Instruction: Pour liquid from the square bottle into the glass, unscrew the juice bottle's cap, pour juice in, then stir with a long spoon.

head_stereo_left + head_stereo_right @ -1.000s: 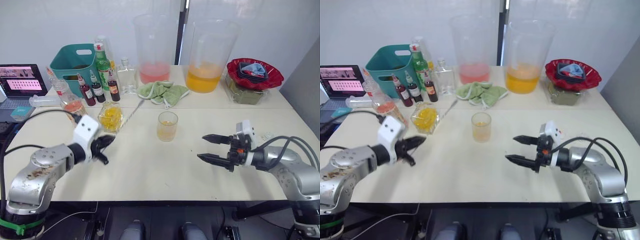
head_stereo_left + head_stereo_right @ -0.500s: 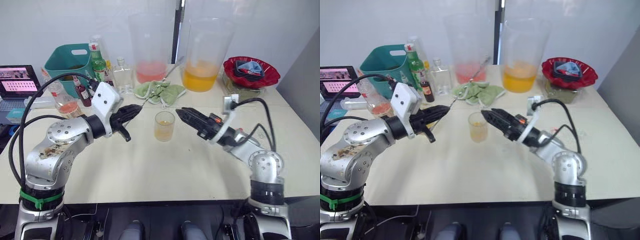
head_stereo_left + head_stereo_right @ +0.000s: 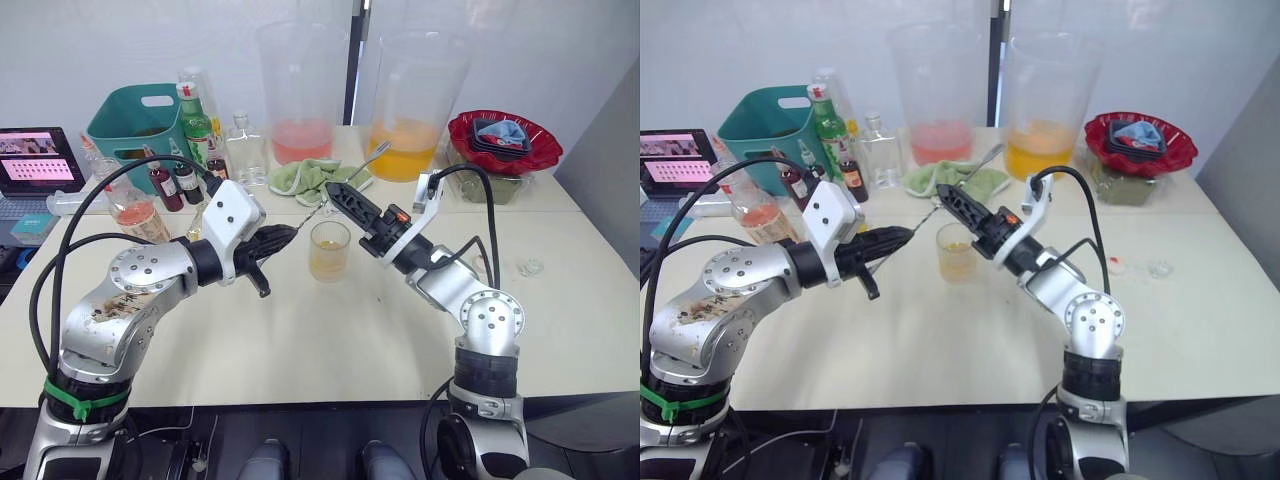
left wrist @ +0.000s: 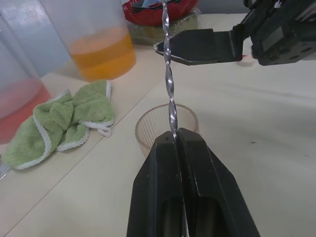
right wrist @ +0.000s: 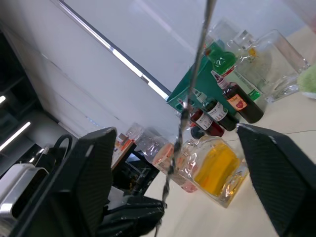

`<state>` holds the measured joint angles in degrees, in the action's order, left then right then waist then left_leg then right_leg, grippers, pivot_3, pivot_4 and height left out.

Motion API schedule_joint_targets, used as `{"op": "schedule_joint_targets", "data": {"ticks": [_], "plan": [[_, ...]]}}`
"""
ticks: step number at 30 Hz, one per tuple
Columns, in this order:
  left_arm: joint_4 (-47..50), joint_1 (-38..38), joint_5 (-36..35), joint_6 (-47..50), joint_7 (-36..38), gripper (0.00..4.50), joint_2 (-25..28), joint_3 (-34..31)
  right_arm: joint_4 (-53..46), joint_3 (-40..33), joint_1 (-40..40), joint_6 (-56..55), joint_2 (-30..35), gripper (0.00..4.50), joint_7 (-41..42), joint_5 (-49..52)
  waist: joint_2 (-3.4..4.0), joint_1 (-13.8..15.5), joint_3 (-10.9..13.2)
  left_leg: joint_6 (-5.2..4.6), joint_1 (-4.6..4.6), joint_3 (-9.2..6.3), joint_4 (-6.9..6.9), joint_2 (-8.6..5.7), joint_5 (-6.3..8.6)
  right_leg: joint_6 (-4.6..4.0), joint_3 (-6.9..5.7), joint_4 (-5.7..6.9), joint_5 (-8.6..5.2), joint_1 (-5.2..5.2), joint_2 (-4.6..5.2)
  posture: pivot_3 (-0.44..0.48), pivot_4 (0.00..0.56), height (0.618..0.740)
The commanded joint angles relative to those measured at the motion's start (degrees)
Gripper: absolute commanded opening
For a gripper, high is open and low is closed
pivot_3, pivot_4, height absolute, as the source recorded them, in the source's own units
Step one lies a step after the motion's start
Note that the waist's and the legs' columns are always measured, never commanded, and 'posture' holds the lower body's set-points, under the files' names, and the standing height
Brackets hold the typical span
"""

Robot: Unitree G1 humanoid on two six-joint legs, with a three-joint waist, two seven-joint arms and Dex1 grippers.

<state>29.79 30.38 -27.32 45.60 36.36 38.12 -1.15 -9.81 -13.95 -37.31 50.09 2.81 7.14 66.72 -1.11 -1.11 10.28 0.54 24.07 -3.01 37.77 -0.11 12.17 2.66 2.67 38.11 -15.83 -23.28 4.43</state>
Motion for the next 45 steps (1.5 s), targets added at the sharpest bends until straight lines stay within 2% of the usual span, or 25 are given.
{"op": "schedule_joint_targets", "data": {"ticks": [1,8,9,18,25,31,34,37,45], "plan": [[2.50,-0.23,-0.39,0.76,-0.19,0.00,0.97,-0.37,-2.42,-0.29,-0.95,-2.00,-1.38,2.62,-1.80,1.86,0.00,-0.06,0.00,0.00,0.00,0.00,0.00,0.00,0.00,0.00,0.00,0.00,0.00,0.00,0.00,0.000,0.150,0.740],[1.89,0.05,0.05,1.01,-0.46,0.00,1.00,-0.26,-2.32,0.16,-1.01,-4.27,-2.87,0.20,-3.53,0.99,0.00,-0.05,0.00,0.00,0.00,0.00,0.00,-0.01,0.00,0.00,-0.01,-0.01,0.00,0.00,0.01,0.000,0.150,0.740],[1.50,0.38,0.04,1.05,-0.69,0.00,0.79,-0.43,-2.31,0.28,-0.94,-4.49,-2.92,0.03,-3.60,0.83,0.01,-0.08,0.00,0.00,0.00,0.00,0.00,-0.01,0.00,0.00,-0.01,-0.01,0.00,0.00,0.00,0.000,0.150,0.740],[-0.45,1.75,-0.19,0.45,-1.45,0.00,-0.53,-1.51,-1.92,0.72,-0.51,-5.82,-1.93,0.03,-2.99,0.03,0.01,-0.11,0.00,0.00,0.00,0.00,0.00,0.00,0.00,0.00,-0.01,-0.01,0.00,0.00,-0.01,0.000,0.150,0.740],[-3.58,1.95,-4.56,-1.44,0.77,2.34,-0.42,-8.51,1.48,-2.47,-4.80,-6.74,1.81,0.00,-0.76,1.85,0.01,-0.20,0.00,0.00,0.00,0.01,0.00,0.00,0.00,0.00,-0.01,-0.02,0.00,0.00,0.00,0.000,0.150,0.740],[-4.63,-1.01,-10.34,-1.25,6.42,4.35,3.83,-16.51,9.28,-2.95,-15.28,-7.14,12.69,0.00,8.32,-3.00,0.02,-0.49,0.01,-0.01,0.00,0.02,-0.04,0.01,0.00,0.00,-0.03,-0.04,0.00,-0.02,-0.01,0.000,0.150,0.740],[-4.90,-3.77,-12.06,-1.94,8.67,4.44,5.74,-18.90,13.02,0.85,-20.21,-8.31,19.43,0.00,16.72,-9.43,0.04,-0.59,0.02,-0.01,0.00,0.03,-0.04,0.01,0.00,0.00,-0.04,-0.06,0.00,-0.02,0.00,0.000,0.150,0.740],[-3.66,-7.41,-13.28,-2.83,9.86,4.44,6.21,-19.84,15.87,4.68,-23.46,-10.06,23.18,0.00,23.89,-15.25,0.04,-0.81,0.02,-0.02,0.01,0.04,-0.05,0.03,0.00,0.00,-0.04,-0.09,0.00,-0.02,-0.01,0.000,0.150,0.740],[1.13,-16.41,-15.22,-4.71,9.86,4.44,4.76,-19.38,21.13,12.69,-26.05,-17.03,24.32,0.00,35.43,-28.61,0.03,-1.06,0.02,-0.02,0.05,0.04,-0.06,0.03,0.01,0.00,-0.02,-0.08,0.00,-0.03,0.03,0.000,0.150,0.740]]}}
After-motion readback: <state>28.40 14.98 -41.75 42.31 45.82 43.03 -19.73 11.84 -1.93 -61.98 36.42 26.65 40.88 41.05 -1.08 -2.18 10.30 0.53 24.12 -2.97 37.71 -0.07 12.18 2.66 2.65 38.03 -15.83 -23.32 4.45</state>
